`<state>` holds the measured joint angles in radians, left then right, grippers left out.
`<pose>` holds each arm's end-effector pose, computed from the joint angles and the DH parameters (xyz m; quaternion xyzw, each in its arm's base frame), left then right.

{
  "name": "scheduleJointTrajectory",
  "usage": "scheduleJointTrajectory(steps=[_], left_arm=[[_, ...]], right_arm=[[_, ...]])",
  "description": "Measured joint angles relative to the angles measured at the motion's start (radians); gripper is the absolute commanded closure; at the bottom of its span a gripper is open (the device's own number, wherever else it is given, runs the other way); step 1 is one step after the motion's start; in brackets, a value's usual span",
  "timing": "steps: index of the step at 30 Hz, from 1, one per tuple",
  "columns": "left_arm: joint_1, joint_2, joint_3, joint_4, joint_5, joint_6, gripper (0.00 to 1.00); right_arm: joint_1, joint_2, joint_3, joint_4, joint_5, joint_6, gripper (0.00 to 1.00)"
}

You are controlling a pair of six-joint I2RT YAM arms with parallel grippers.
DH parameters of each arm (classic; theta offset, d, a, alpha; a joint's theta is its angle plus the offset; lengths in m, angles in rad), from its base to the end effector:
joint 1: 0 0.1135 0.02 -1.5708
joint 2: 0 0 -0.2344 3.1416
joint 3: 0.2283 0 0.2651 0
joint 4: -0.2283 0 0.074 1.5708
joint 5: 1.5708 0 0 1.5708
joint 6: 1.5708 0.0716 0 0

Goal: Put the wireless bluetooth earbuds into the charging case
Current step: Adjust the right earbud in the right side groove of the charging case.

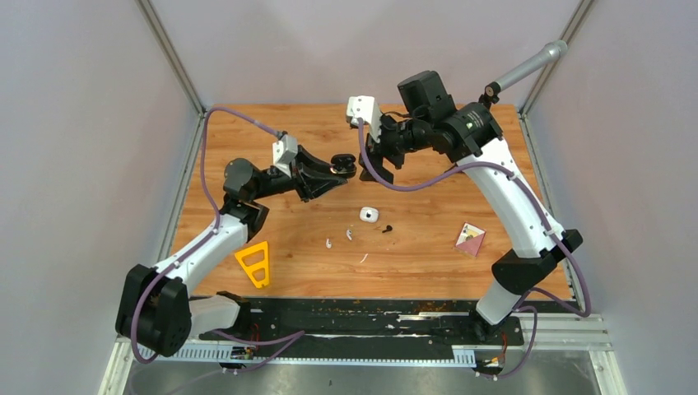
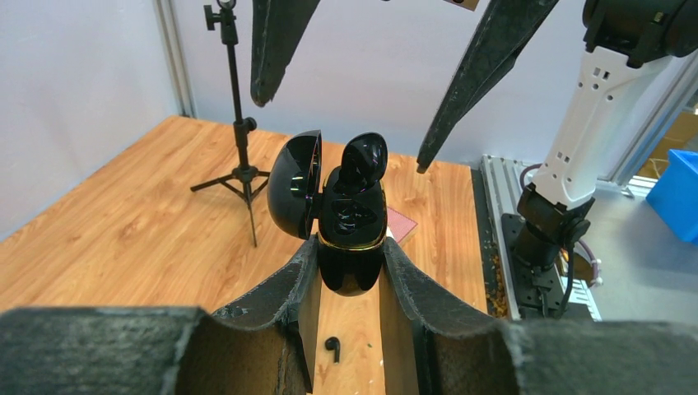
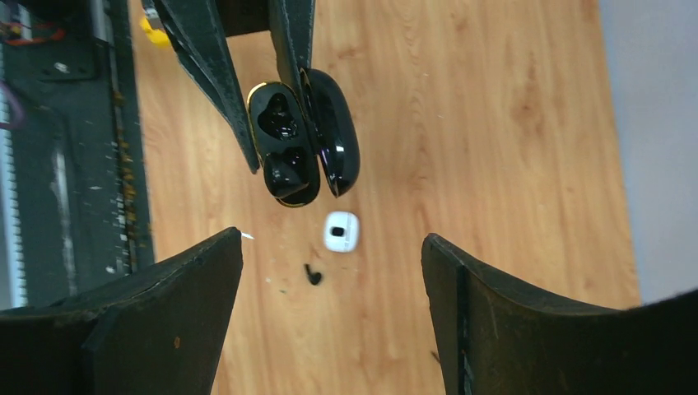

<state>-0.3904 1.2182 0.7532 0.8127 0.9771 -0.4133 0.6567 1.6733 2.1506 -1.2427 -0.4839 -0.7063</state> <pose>0.2585 -0.1706 0.3102 0.3785 0.5113 -0.5308 0.5600 0.2528 0.2369 0.4234 -0.6356 0.6345 0.2109 0.3858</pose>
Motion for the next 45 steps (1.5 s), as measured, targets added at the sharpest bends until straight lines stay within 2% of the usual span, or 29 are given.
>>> scheduleJointTrajectory(steps=[9, 18, 29, 45], left_arm=[[0.0, -0.051, -0.064, 0.045, -0.022, 0.001, 1.0], [0.0, -0.065, -0.079, 0.051, -0.025, 0.005, 1.0], [-0.004, -0.066, -0.079, 0.053, -0.035, 0.016, 1.0], [-0.008, -0.066, -0.079, 0.052, -0.036, 0.018, 1.0]], right_arm=[[-0.013, 0.019, 0.003, 0.005, -0.139, 0.206, 0.21], [-0.024, 0.056, 0.003, 0.042, -0.169, 0.341, 0.22], [-0.069, 0.091, 0.003, 0.056, -0.209, 0.429, 0.23], [-0.102, 0.091, 0.015, 0.074, -0.284, 0.462, 0.22]])
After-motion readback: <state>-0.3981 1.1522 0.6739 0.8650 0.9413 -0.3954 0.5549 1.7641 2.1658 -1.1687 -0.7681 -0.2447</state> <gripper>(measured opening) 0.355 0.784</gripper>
